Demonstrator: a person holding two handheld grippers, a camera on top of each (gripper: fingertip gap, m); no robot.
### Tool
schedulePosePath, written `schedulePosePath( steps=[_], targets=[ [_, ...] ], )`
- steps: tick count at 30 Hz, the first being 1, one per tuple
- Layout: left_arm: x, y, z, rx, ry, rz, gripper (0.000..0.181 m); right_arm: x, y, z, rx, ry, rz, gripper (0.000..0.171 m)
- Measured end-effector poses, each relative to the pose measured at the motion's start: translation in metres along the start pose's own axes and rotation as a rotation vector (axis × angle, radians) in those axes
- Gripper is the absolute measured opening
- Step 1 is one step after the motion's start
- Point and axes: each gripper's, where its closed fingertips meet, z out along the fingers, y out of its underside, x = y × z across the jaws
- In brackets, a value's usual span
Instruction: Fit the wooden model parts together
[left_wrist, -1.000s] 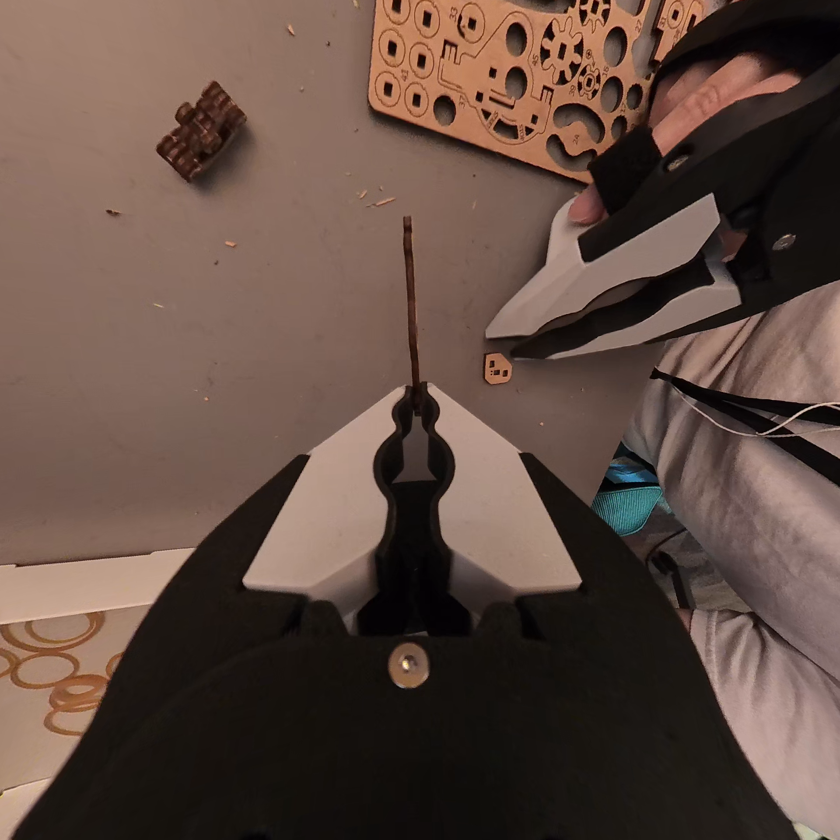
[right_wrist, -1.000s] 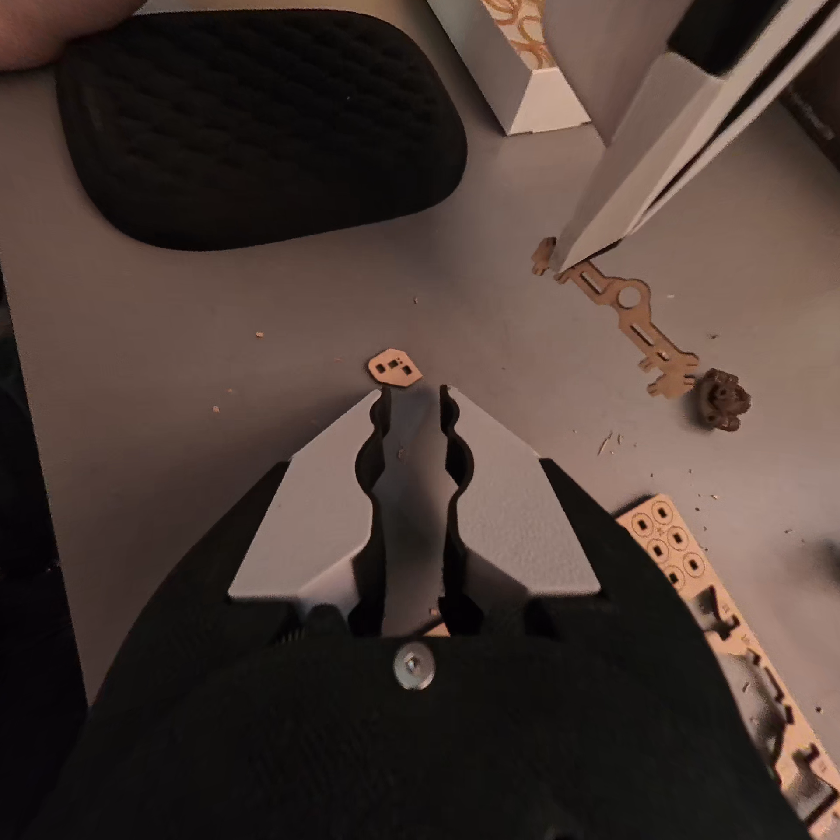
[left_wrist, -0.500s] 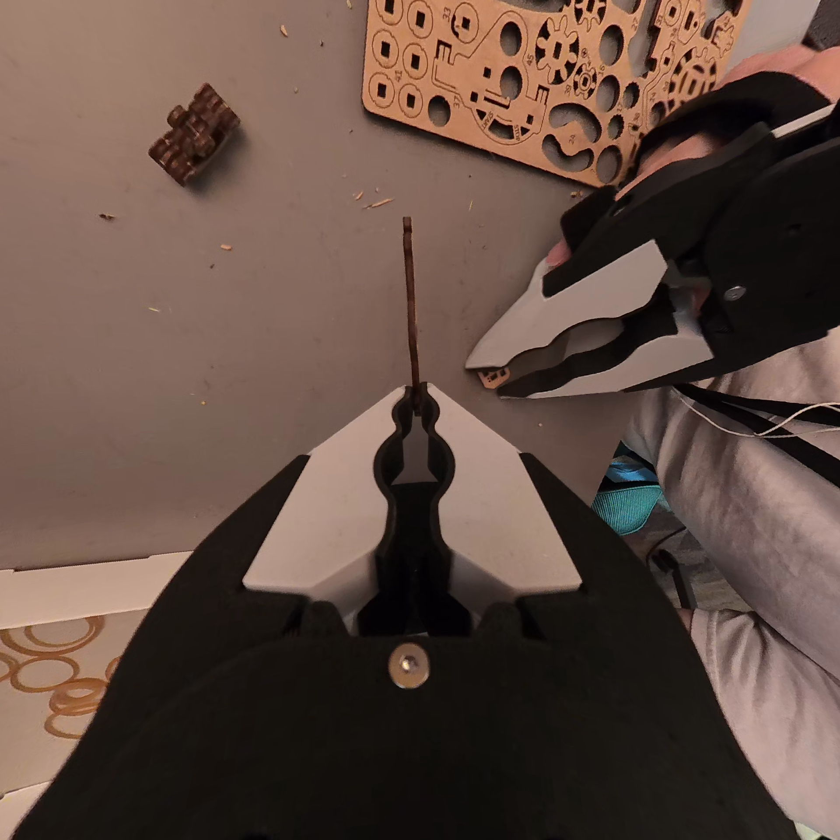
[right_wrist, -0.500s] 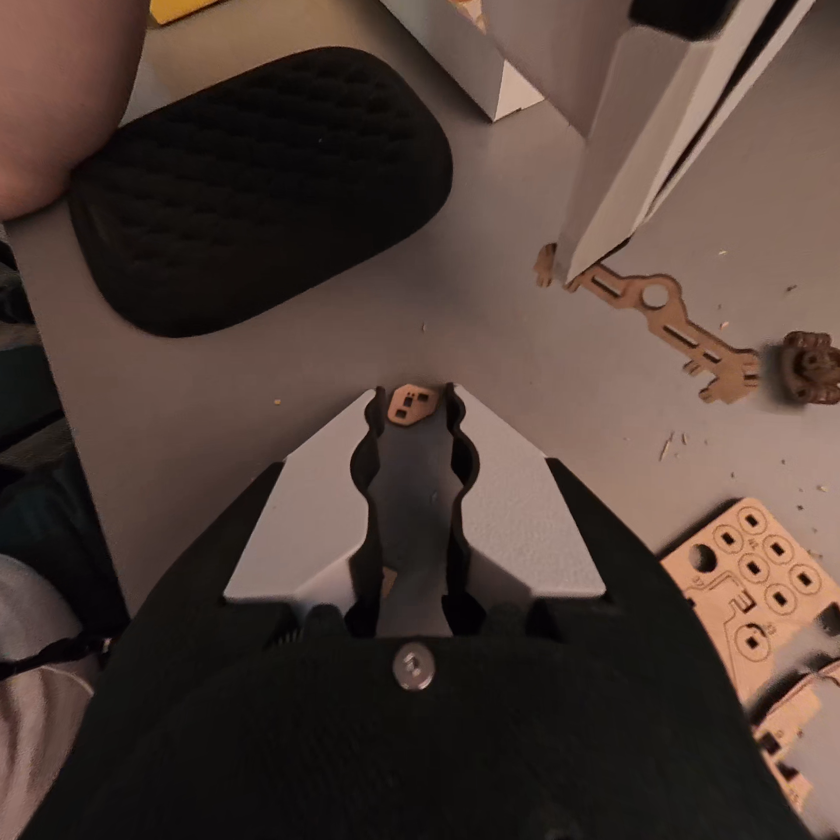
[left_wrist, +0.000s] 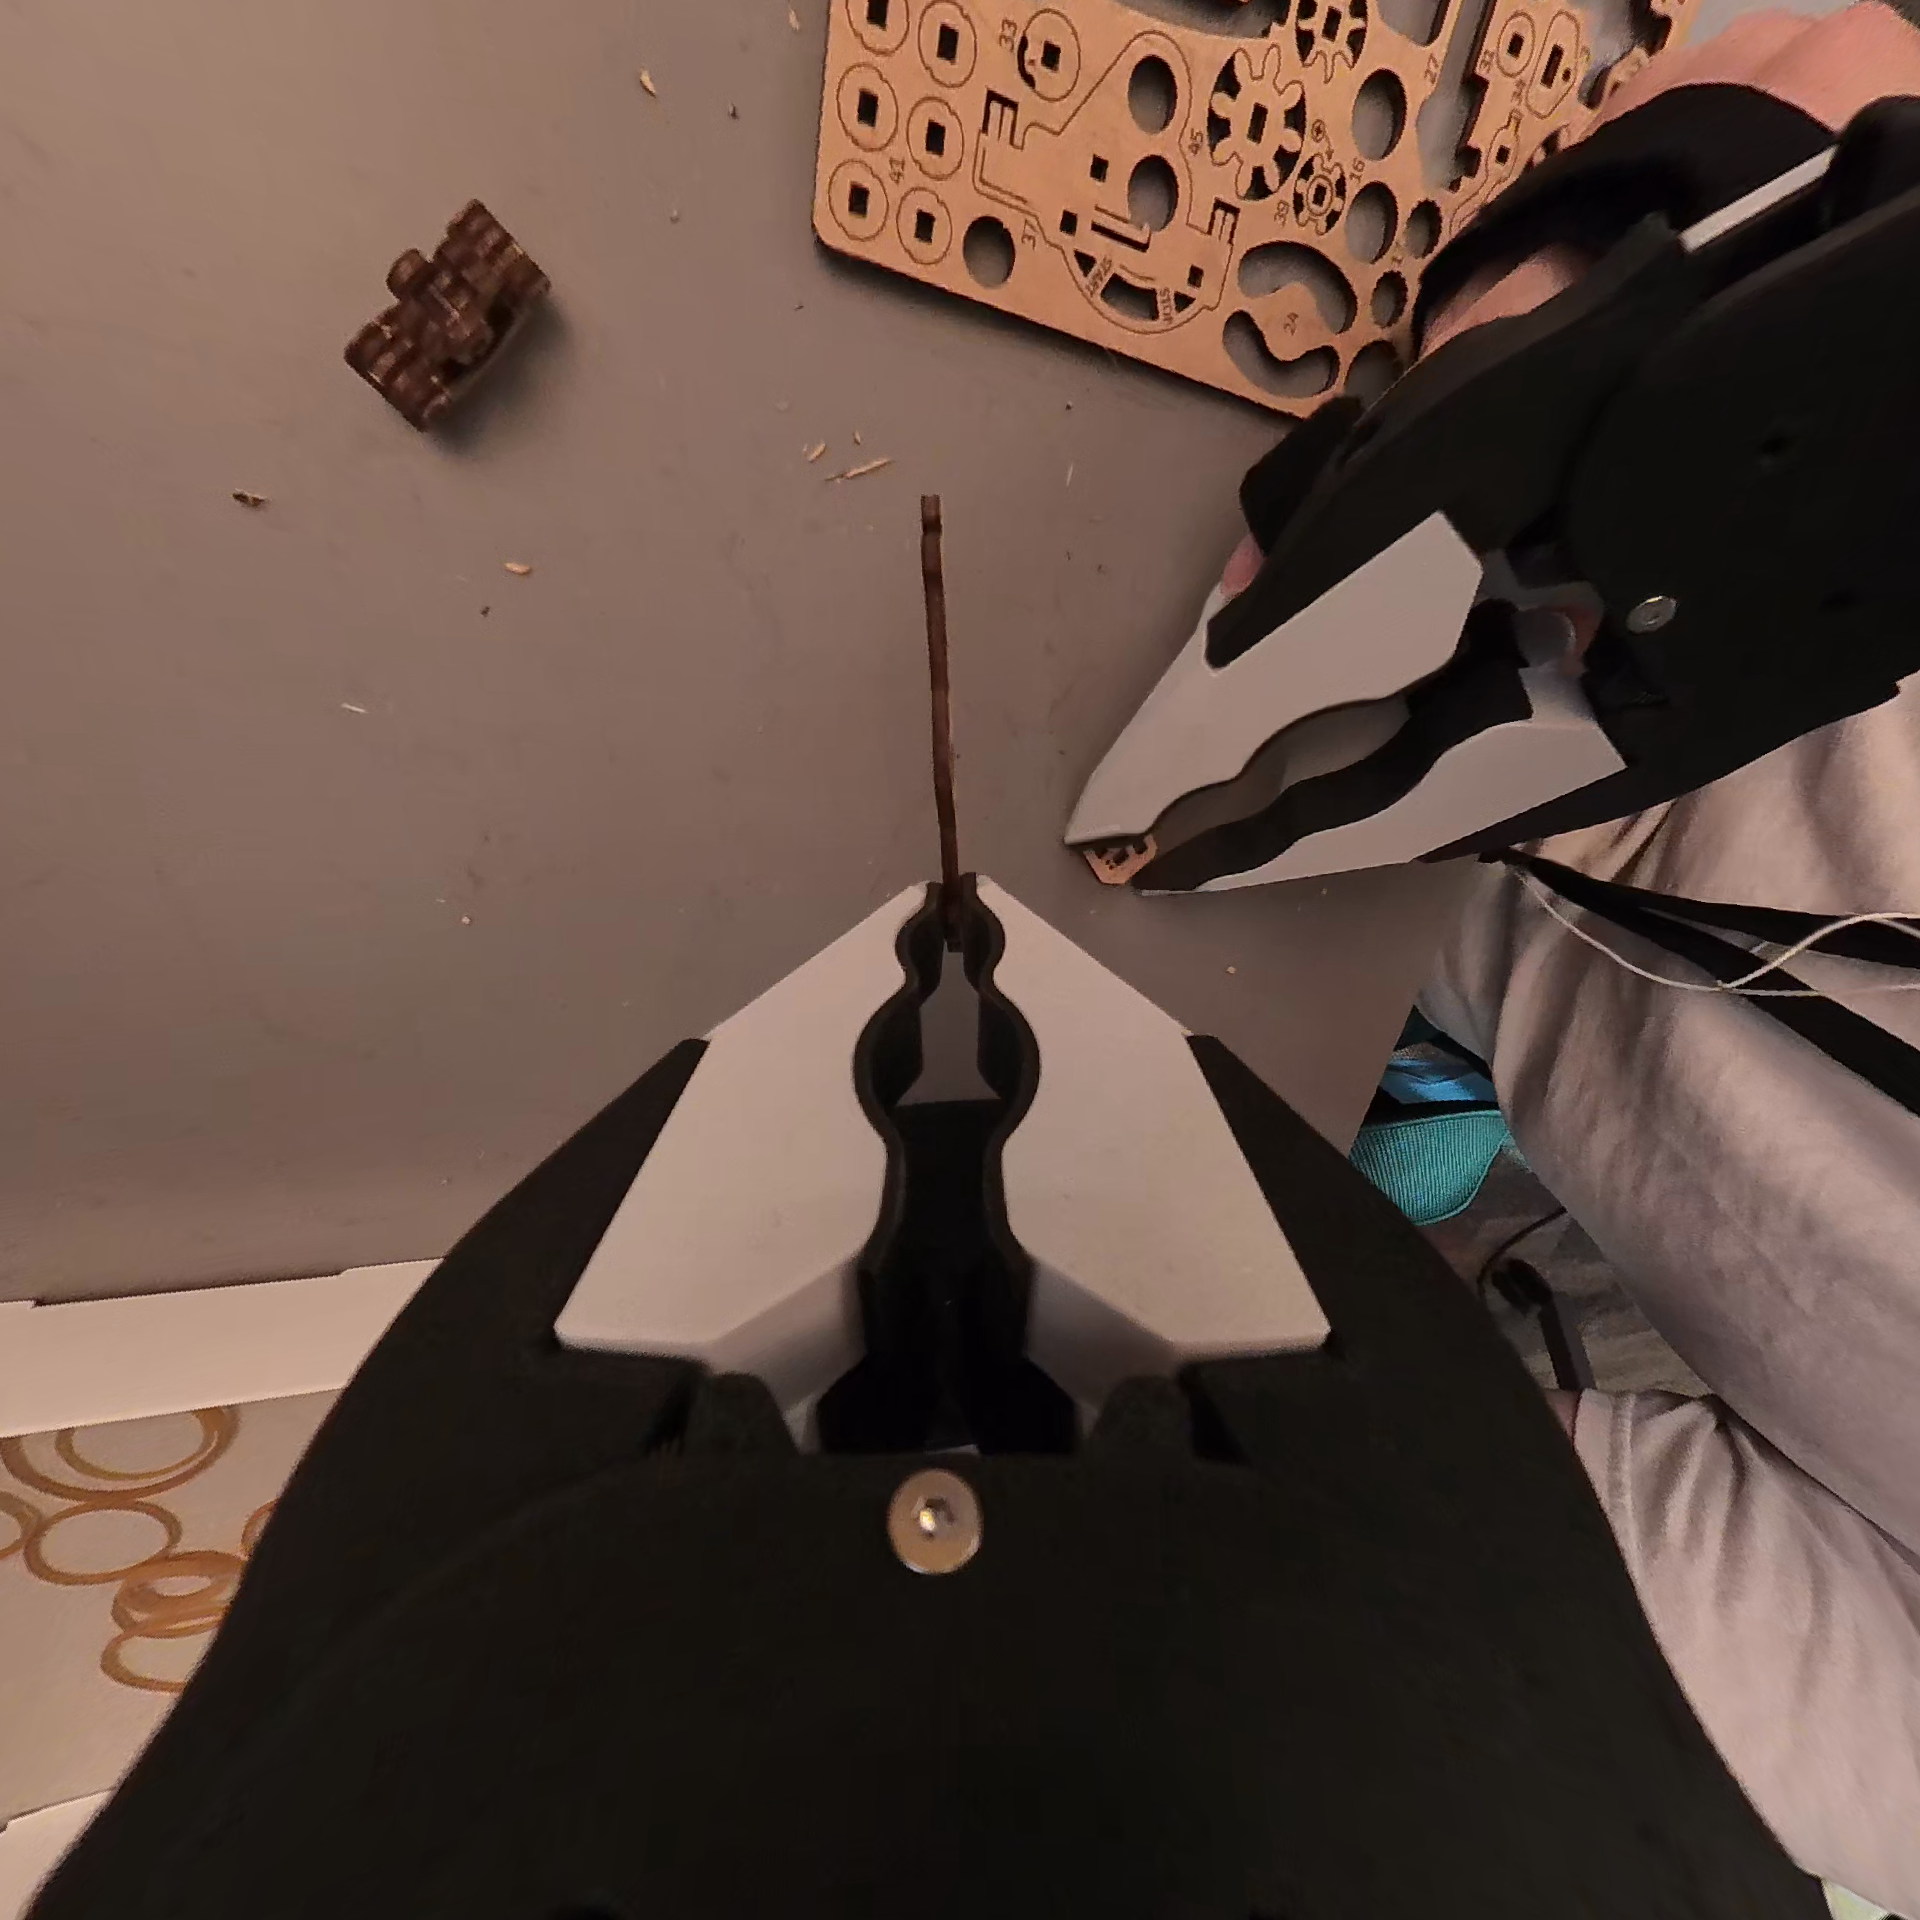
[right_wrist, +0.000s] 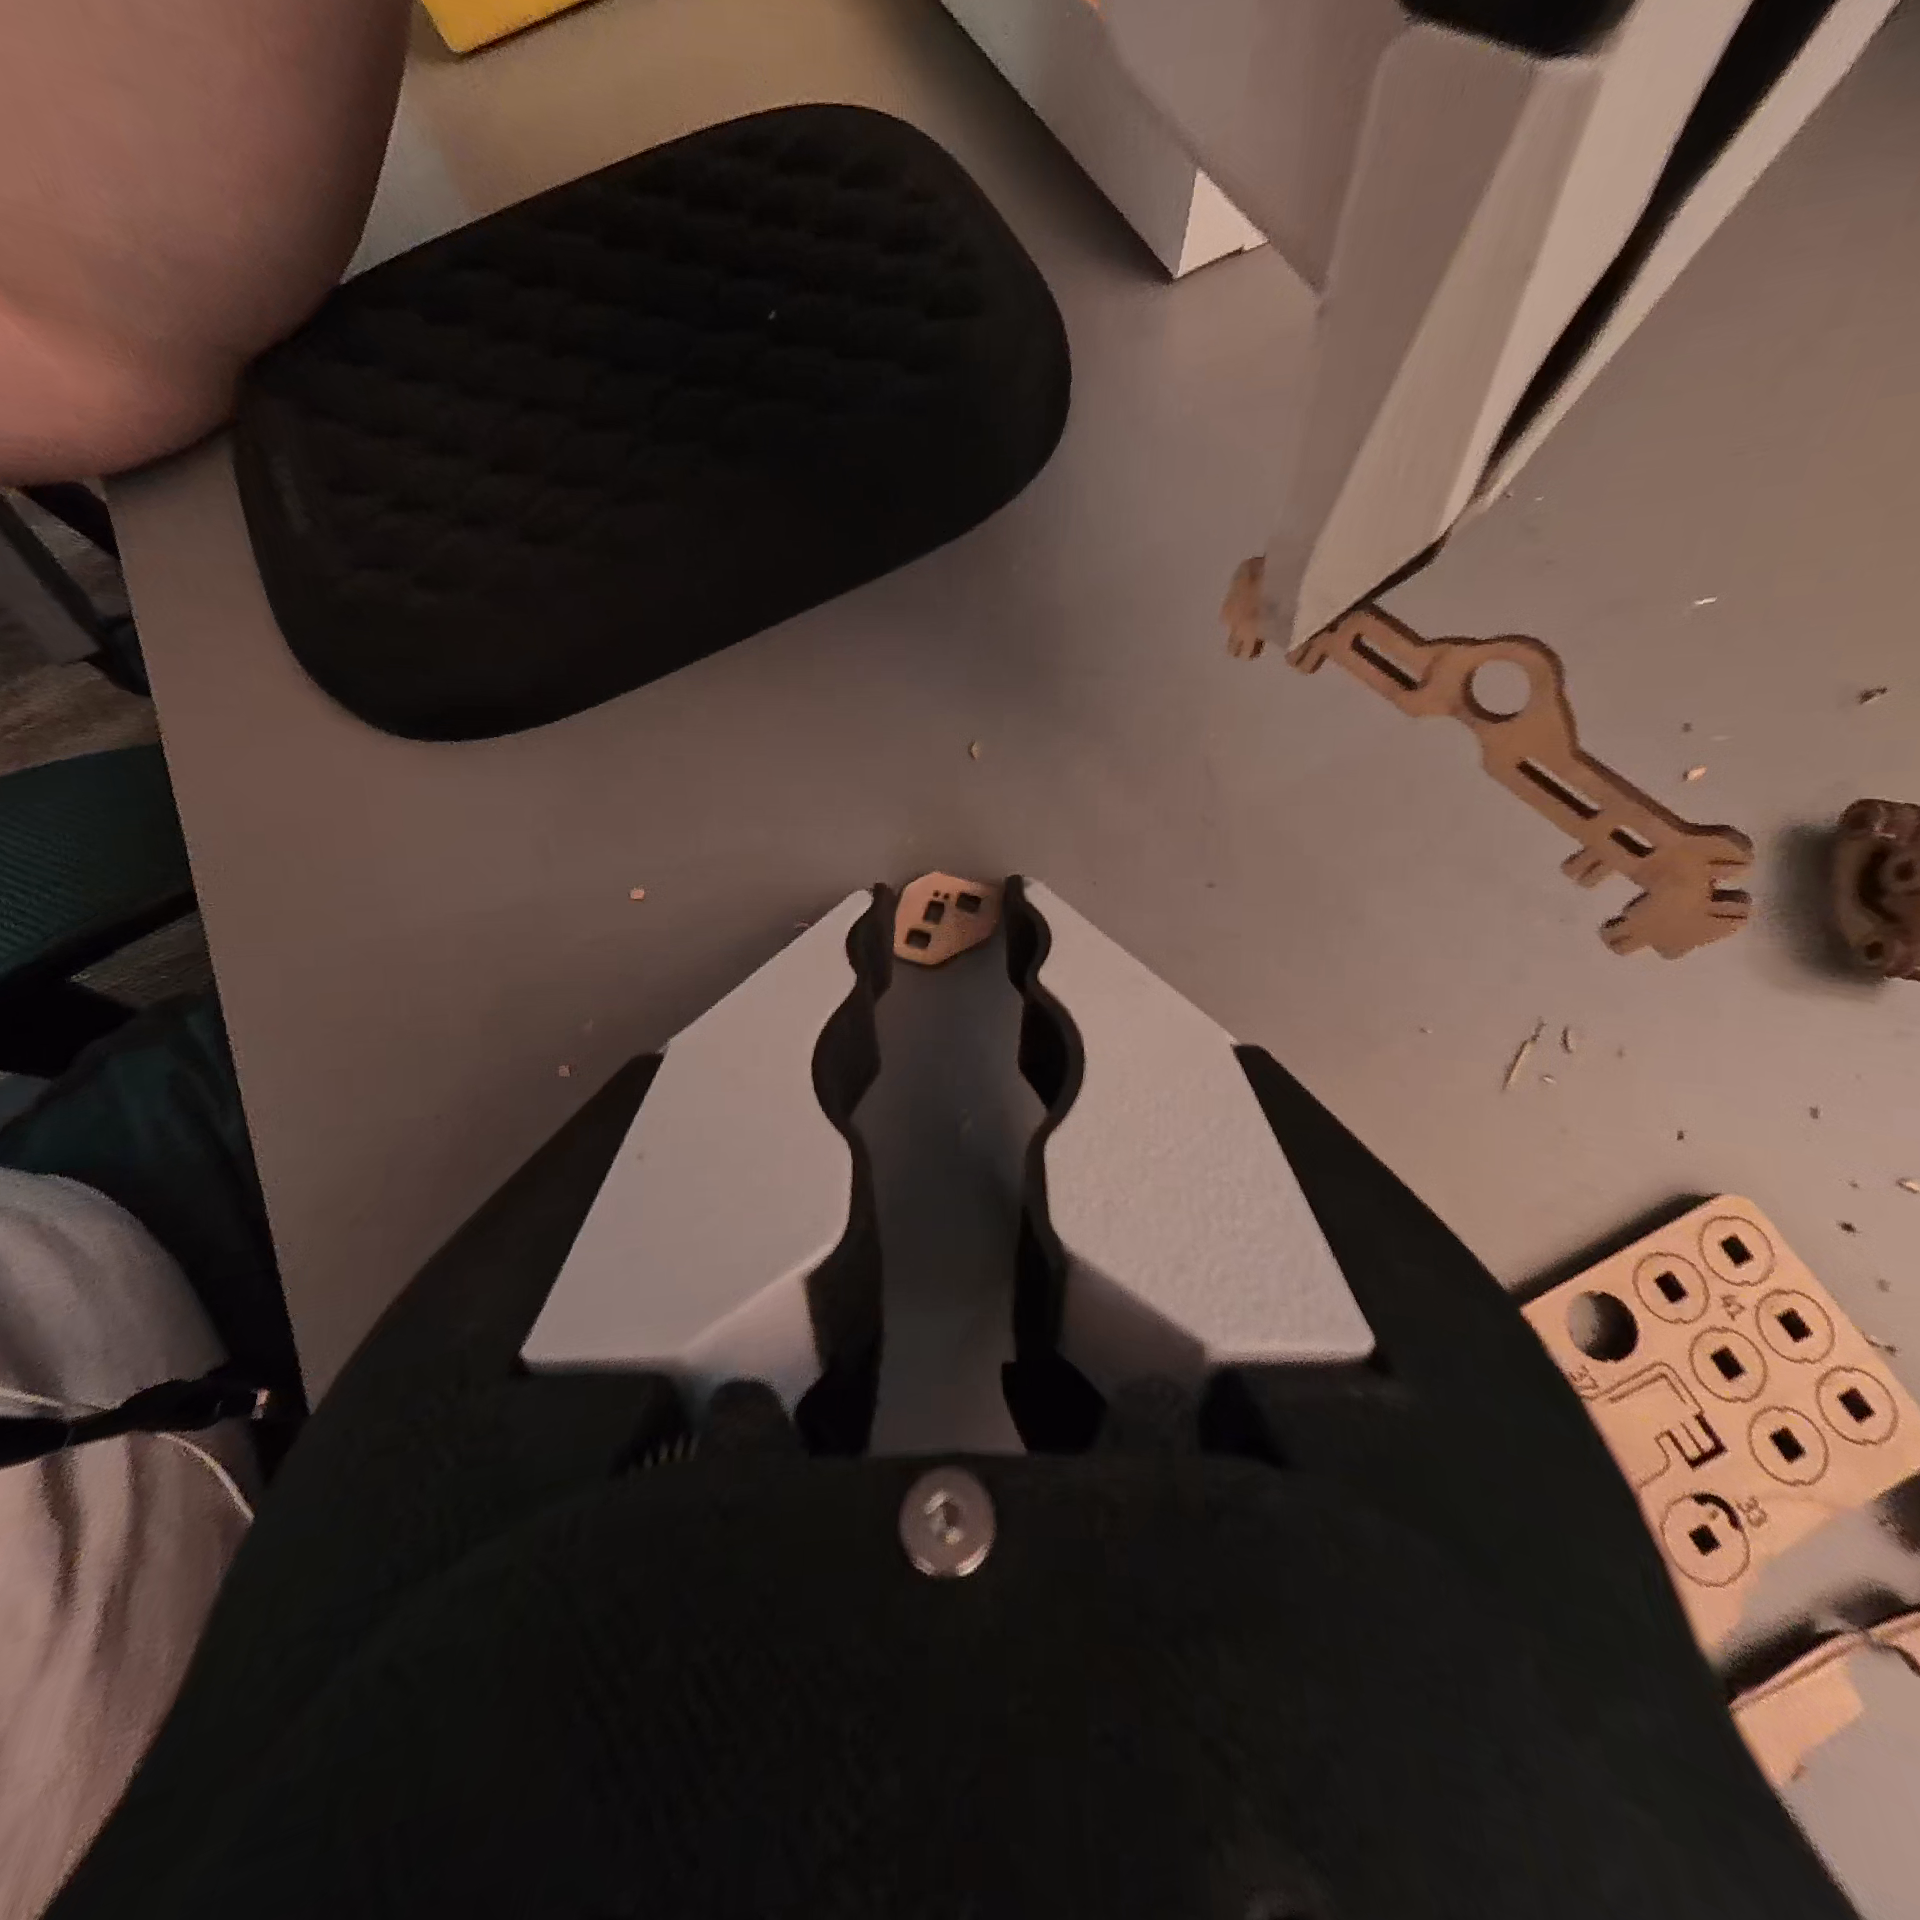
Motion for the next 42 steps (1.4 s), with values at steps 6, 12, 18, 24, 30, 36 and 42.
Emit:
schedulePosePath(
  steps=[6,12,18,24,30,36,42],
  targets=[
    [-0.002,0.001,-0.001,0.006,0.001,-0.011,0.001,0.001,0.0,-0.001,0.008,0.022,-0.034,0.02],
    [-0.001,0.002,0.002,-0.002,0.006,-0.012,0.001,0.025,0.004,-0.011,0.027,0.159,0.008,0.02],
    [-0.001,0.003,0.004,-0.01,0.008,-0.015,0.001,0.048,0.006,-0.016,0.033,0.256,0.108,0.02],
    [-0.003,0.004,0.004,-0.009,0.007,-0.022,0.001,0.051,0.007,-0.015,0.019,0.259,0.133,0.02],
    [-0.003,0.004,0.005,-0.013,0.01,-0.022,0.001,0.049,0.006,-0.015,0.025,0.251,0.137,0.027],
    [-0.003,0.005,0.006,-0.019,0.012,-0.019,0.001,0.042,0.0,-0.03,0.056,0.201,0.054,0.031],
    [-0.004,0.006,0.005,-0.017,0.01,-0.021,0.001,0.039,0.006,-0.042,0.013,0.087,-0.236,0.031]
  ],
)
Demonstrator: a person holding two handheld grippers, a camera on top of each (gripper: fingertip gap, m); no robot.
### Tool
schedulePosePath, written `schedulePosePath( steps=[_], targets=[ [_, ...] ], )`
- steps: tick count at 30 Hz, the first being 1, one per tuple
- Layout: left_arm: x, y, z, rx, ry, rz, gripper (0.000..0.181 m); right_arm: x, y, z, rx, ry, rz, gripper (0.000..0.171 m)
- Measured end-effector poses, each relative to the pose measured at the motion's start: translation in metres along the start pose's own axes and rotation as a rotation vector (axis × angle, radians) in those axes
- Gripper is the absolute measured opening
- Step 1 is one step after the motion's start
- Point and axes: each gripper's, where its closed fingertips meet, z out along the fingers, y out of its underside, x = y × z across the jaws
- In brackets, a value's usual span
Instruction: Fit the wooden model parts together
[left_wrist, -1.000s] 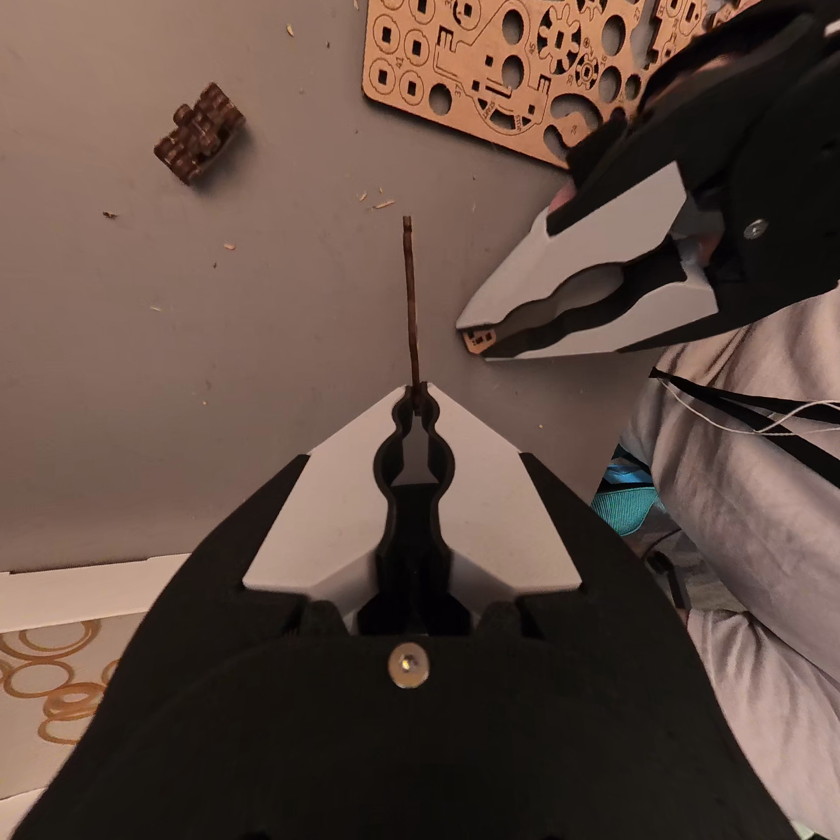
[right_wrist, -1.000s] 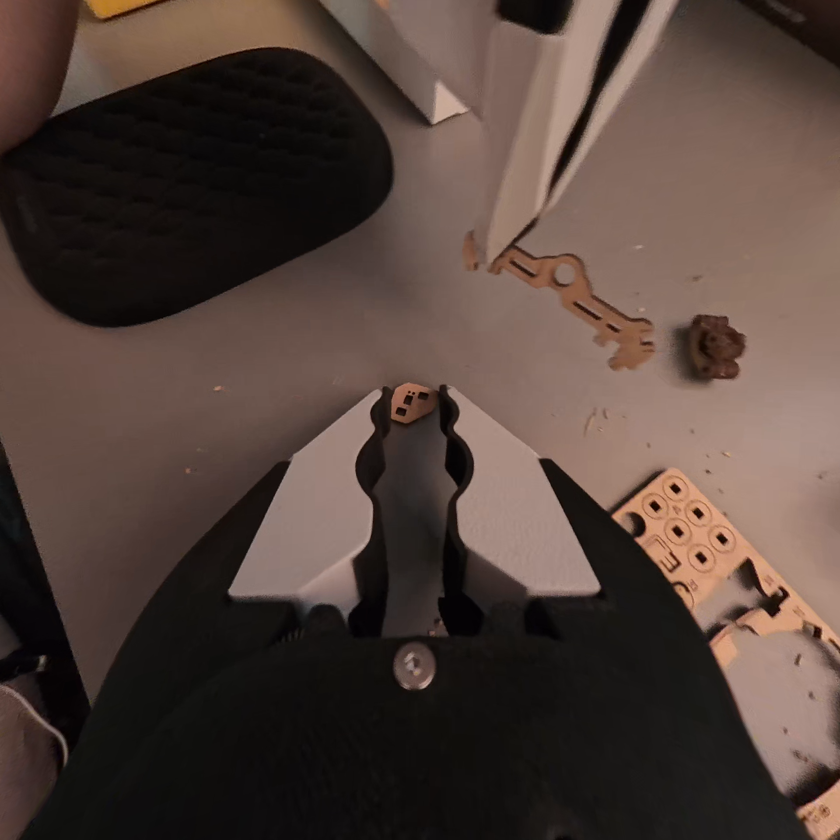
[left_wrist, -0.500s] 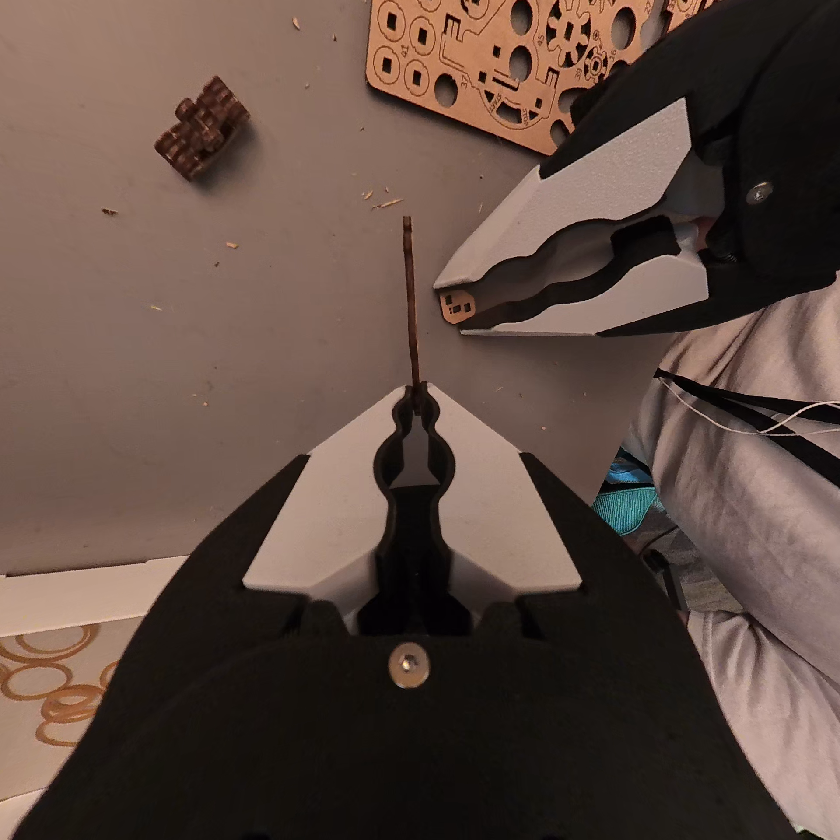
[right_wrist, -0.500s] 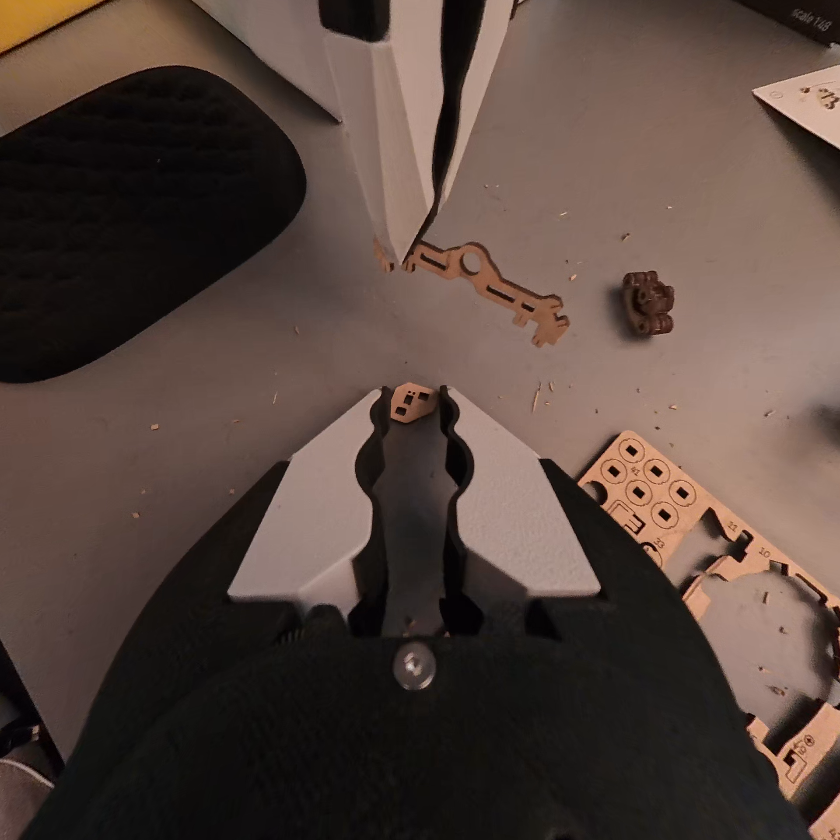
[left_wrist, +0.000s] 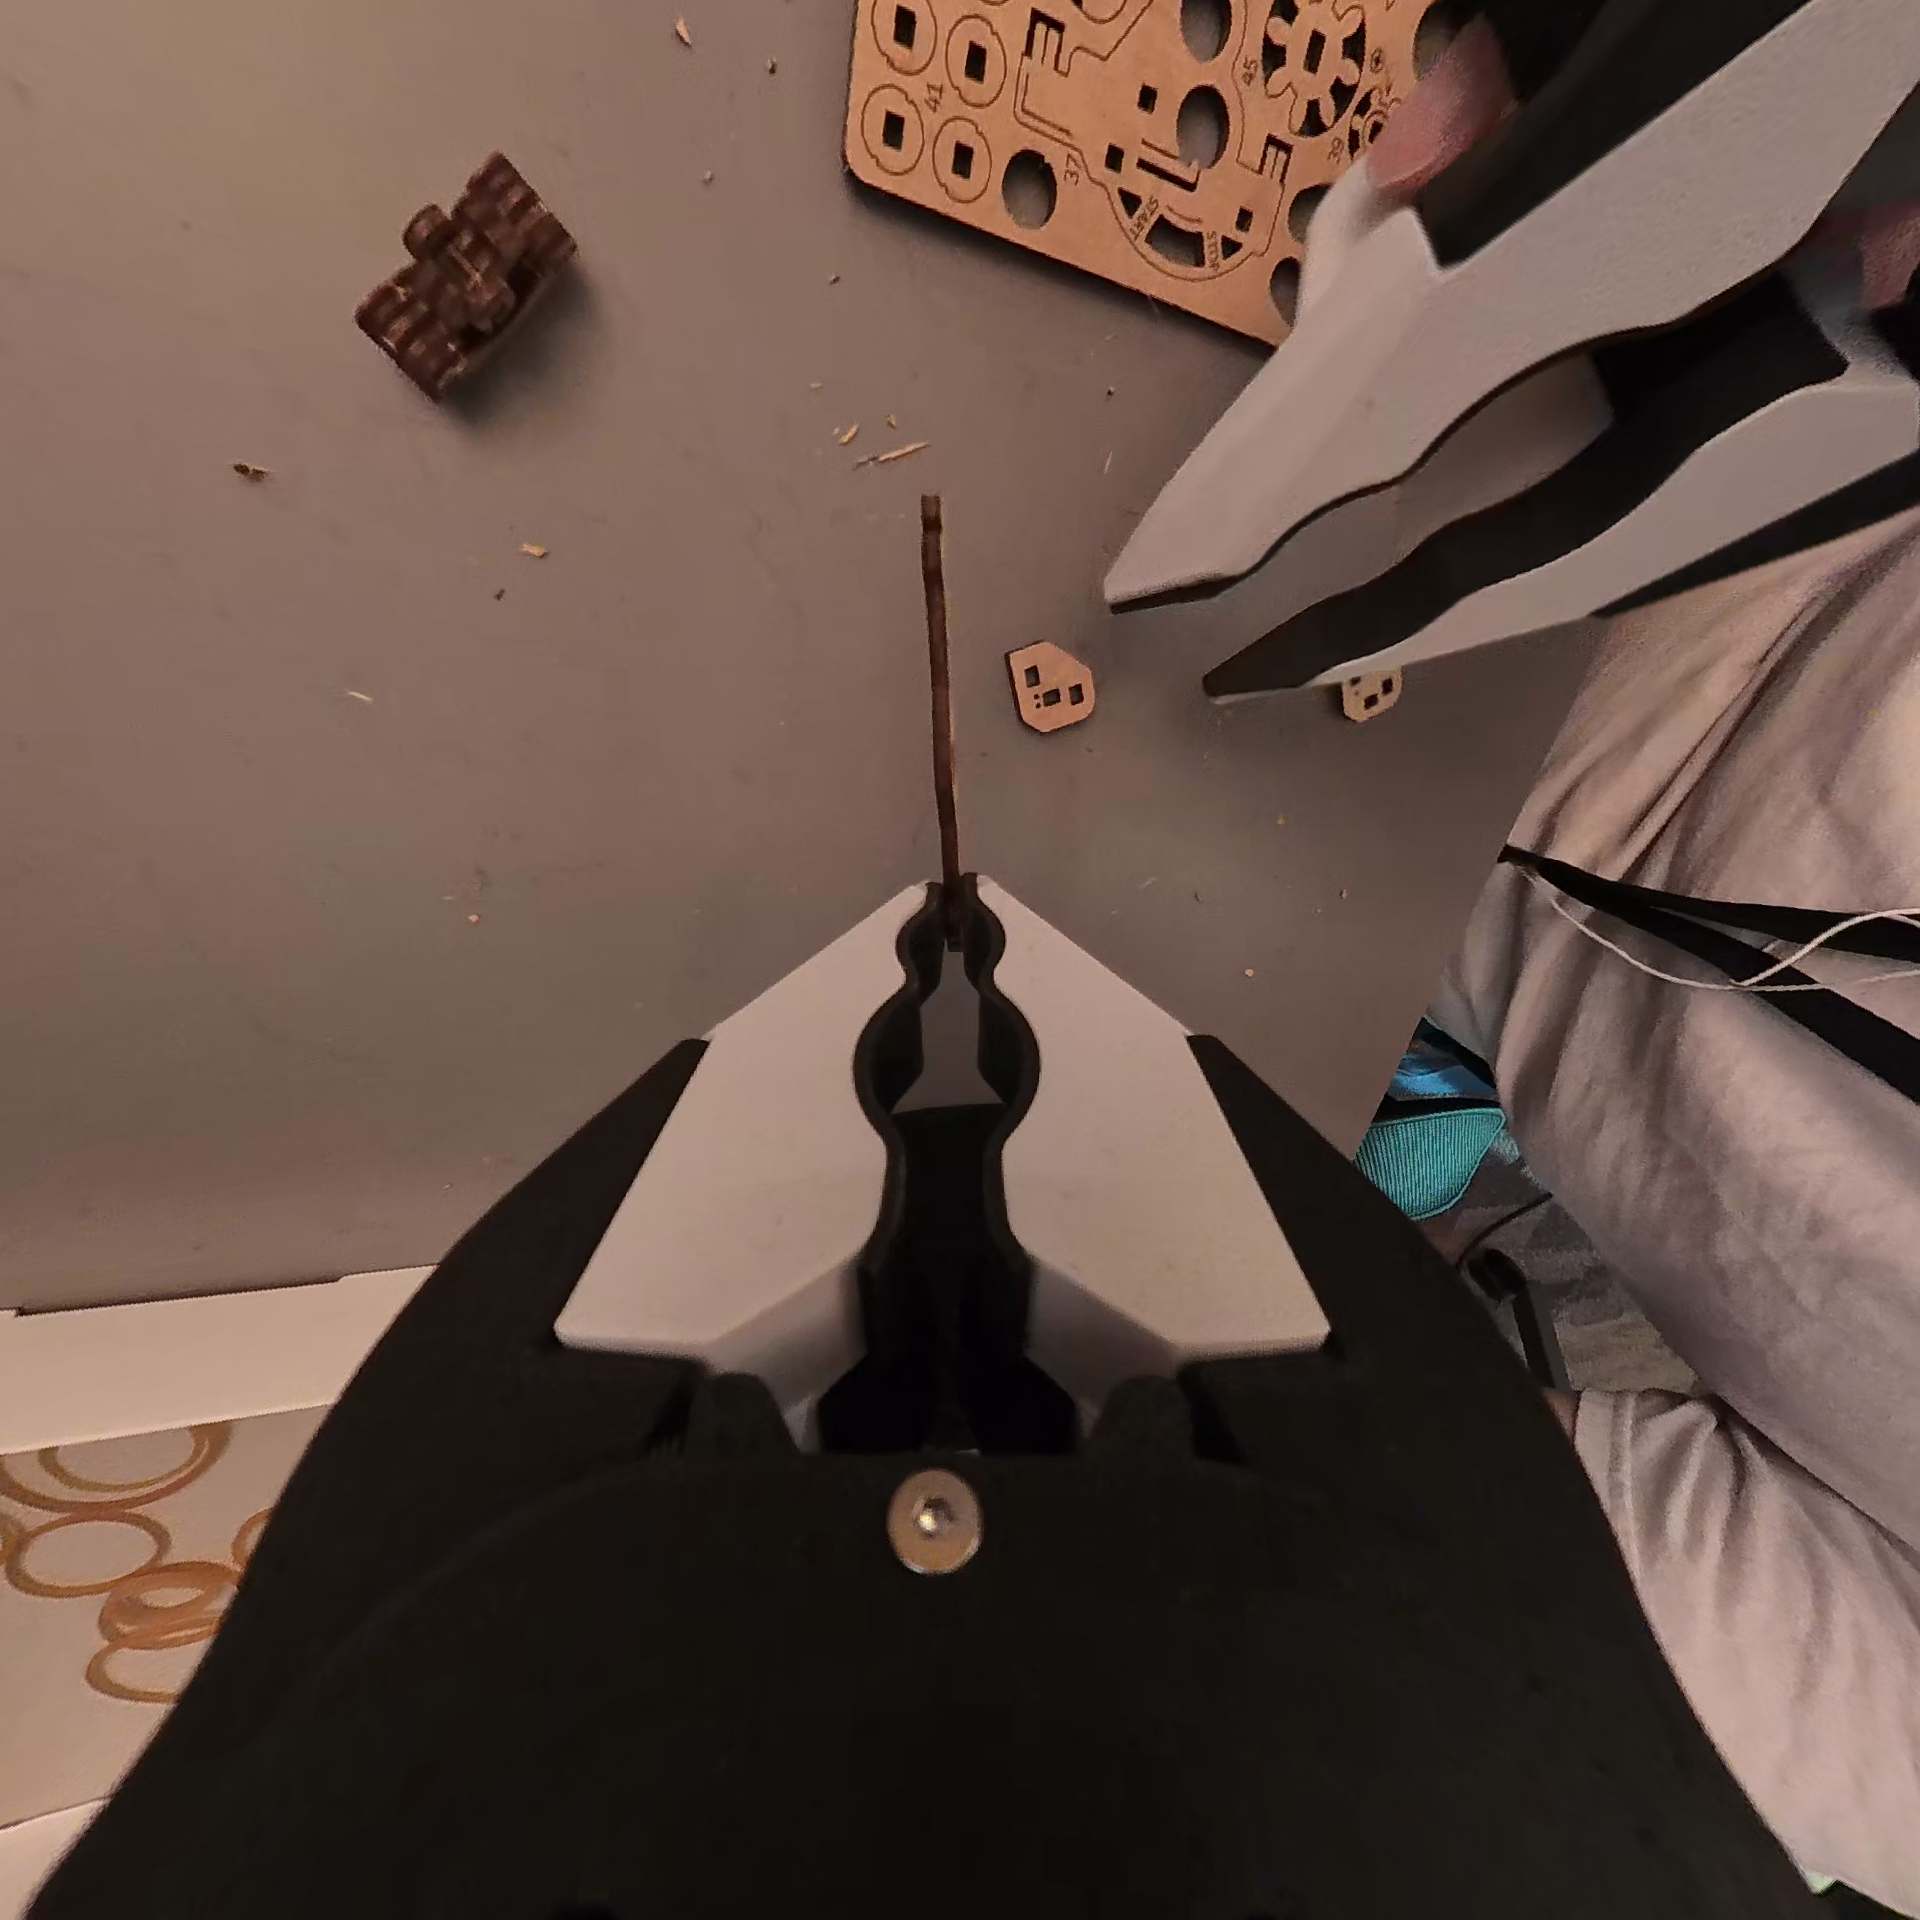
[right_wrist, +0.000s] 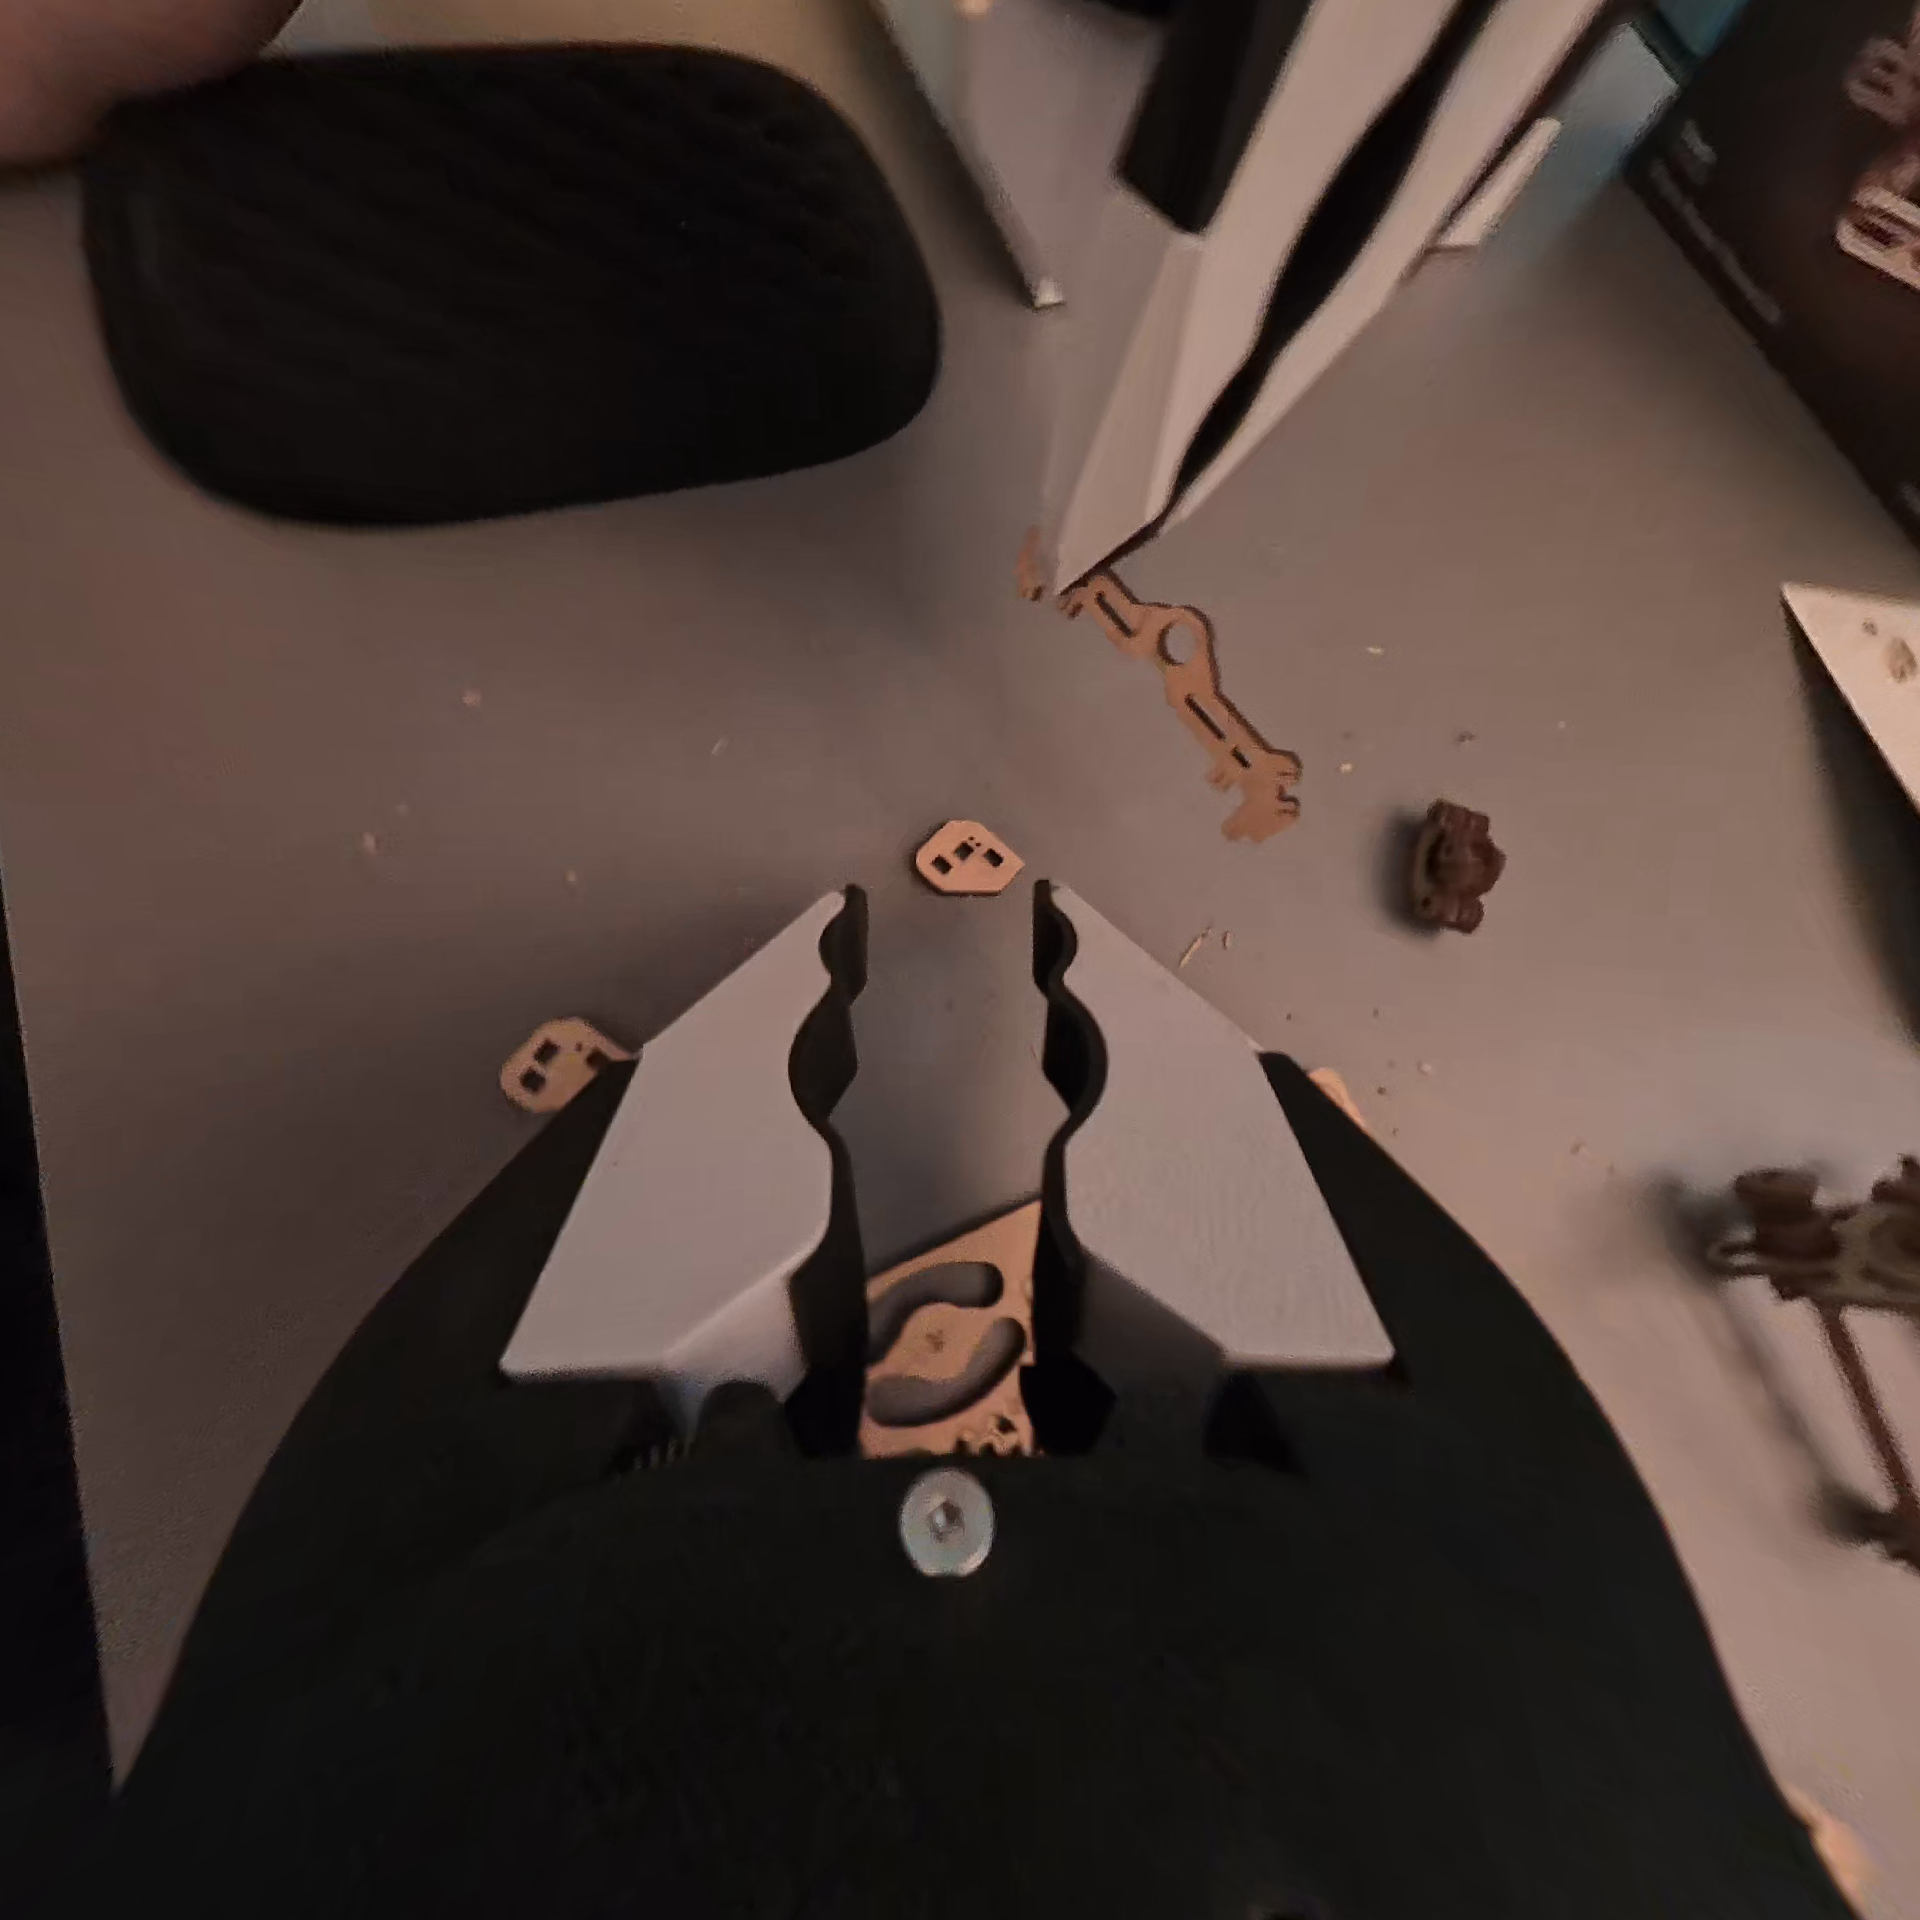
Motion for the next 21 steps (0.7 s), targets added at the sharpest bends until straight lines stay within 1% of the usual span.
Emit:
schedulePosePath(
  steps=[5,8,12,14,16,17,21],
  targets=[
    [-0.005,0.001,-0.003,0.001,-0.012,-0.013,0.001,0.007,0.013,0.006,-0.148,-0.084,-0.282,0.031],
    [-0.01,0.001,-0.006,0.011,-0.021,-0.028,0.001,0.003,0.01,0.012,-0.145,-0.22,-0.396,0.031],
    [-0.018,0.005,-0.009,0.012,-0.029,-0.055,0.001,0.01,0.006,0.019,-0.144,-0.282,-0.49,0.031],
    [-0.02,0.004,-0.01,0.015,-0.028,-0.061,0.001,0.013,0.005,0.022,-0.111,-0.293,-0.514,0.032],
    [-0.021,0.003,-0.01,0.017,-0.025,-0.065,0.001,0.01,0.005,0.022,-0.067,-0.328,-0.482,0.031],
    [-0.021,0.003,-0.01,0.014,-0.024,-0.066,0.001,0.006,0.006,0.021,-0.054,-0.349,-0.468,0.027],
    [-0.018,0.001,-0.008,0.005,-0.019,-0.058,0.001,0.007,0.006,0.02,-0.007,-0.35,-0.431,0.027]
  ],
)
